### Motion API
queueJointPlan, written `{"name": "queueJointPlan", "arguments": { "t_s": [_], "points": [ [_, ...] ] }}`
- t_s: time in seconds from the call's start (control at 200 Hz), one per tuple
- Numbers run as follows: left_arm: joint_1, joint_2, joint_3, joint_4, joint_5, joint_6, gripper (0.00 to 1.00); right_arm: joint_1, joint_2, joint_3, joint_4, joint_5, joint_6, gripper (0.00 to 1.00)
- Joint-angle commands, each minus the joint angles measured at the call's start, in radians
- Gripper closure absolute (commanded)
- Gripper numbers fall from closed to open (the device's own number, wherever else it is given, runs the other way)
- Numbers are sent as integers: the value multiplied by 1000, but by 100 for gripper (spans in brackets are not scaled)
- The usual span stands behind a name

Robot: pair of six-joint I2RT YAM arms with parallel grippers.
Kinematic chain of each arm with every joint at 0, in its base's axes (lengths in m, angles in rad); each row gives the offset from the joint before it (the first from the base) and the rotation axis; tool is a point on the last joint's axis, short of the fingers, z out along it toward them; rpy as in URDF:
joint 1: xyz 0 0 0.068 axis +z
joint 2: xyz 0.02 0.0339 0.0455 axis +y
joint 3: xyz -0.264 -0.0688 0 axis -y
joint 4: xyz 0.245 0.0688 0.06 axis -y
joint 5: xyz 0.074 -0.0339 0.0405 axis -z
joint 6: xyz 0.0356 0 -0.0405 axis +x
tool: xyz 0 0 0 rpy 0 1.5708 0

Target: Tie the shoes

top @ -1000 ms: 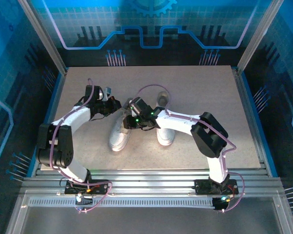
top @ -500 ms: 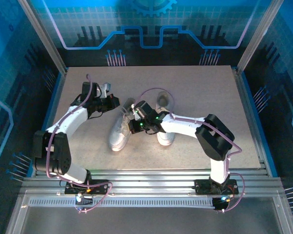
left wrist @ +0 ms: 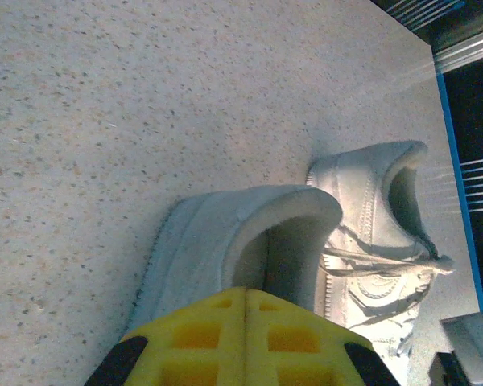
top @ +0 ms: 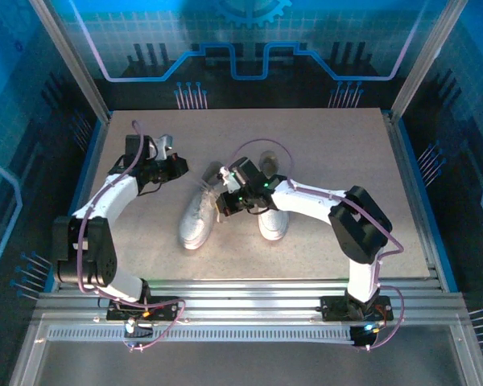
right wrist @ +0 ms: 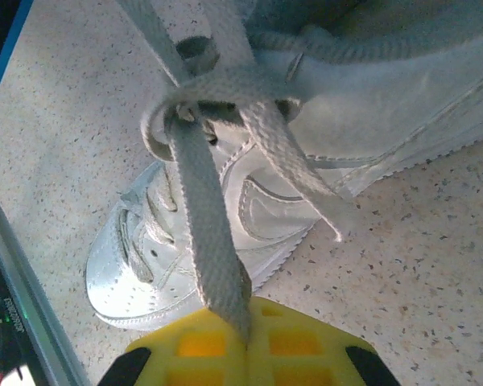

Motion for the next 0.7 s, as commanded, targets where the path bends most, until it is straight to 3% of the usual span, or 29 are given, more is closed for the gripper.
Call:
{"name": "queueJointPlan", "arguments": {
  "t_s": [0.0,0.695],
  "points": [
    [30,29,-17,41,37,21,100,-19,-18,42,-73,-73,-65,100],
    [154,172,-117,238,104,-47,100,-46,66,82,-170,-127,-137,100]
  ]
}}
